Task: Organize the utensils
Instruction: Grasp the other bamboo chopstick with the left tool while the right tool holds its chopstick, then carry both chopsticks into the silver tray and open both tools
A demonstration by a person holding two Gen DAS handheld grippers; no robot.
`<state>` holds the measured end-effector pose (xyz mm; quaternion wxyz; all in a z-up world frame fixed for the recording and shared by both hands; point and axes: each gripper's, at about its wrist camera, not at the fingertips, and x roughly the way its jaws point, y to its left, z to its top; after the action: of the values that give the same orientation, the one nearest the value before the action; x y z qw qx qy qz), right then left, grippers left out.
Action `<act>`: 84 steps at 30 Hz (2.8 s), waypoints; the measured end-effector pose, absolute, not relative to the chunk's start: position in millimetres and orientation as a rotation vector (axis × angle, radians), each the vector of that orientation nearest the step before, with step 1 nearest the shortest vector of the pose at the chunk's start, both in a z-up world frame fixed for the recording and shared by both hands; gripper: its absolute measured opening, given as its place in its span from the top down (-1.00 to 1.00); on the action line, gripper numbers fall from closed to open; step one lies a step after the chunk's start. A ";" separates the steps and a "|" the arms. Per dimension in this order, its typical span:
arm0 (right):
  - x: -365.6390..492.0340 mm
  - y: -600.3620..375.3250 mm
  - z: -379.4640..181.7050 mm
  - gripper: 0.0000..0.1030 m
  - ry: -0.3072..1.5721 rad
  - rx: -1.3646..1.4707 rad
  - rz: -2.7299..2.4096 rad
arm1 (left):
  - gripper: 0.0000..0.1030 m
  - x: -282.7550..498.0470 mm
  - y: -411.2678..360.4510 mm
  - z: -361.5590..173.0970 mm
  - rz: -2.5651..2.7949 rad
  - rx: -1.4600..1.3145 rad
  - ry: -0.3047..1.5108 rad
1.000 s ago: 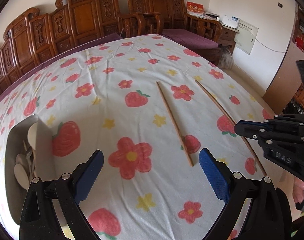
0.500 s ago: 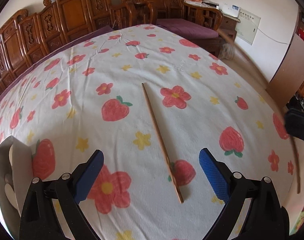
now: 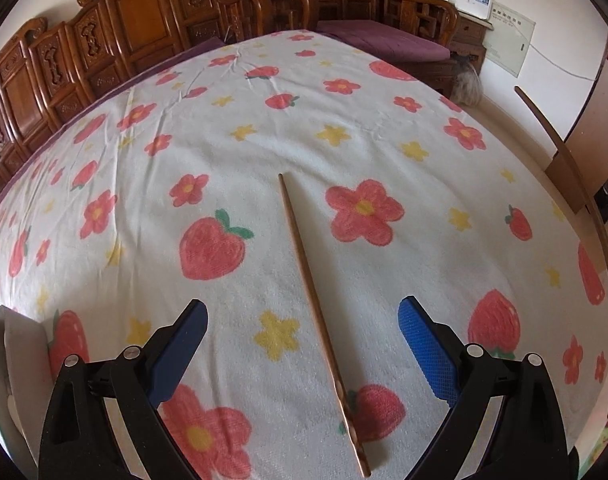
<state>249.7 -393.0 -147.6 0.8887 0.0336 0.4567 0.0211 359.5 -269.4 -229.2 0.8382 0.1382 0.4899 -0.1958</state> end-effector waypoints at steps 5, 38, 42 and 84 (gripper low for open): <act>249.9 -388.6 -153.5 0.88 0.964 0.075 0.057 | -0.80 365.2 -270.4 -233.4 -0.409 0.268 1.061; 248.3 -384.4 -150.4 0.88 0.959 0.091 0.078 | 0.91 341.1 -264.7 -213.2 -0.432 0.318 1.083; 247.2 -381.7 -147.9 0.88 0.950 0.093 0.088 | 0.91 337.8 -253.7 -200.6 -0.428 0.303 1.060; 296.8 -195.5 -108.8 0.88 0.924 -0.059 0.361 | 0.91 324.4 12.9 -128.4 -0.203 0.074 0.883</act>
<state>296.8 -195.5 -108.8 0.8790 -0.0282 0.4434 0.1734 324.4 12.9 -128.4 0.8985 0.0359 0.4263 -0.0979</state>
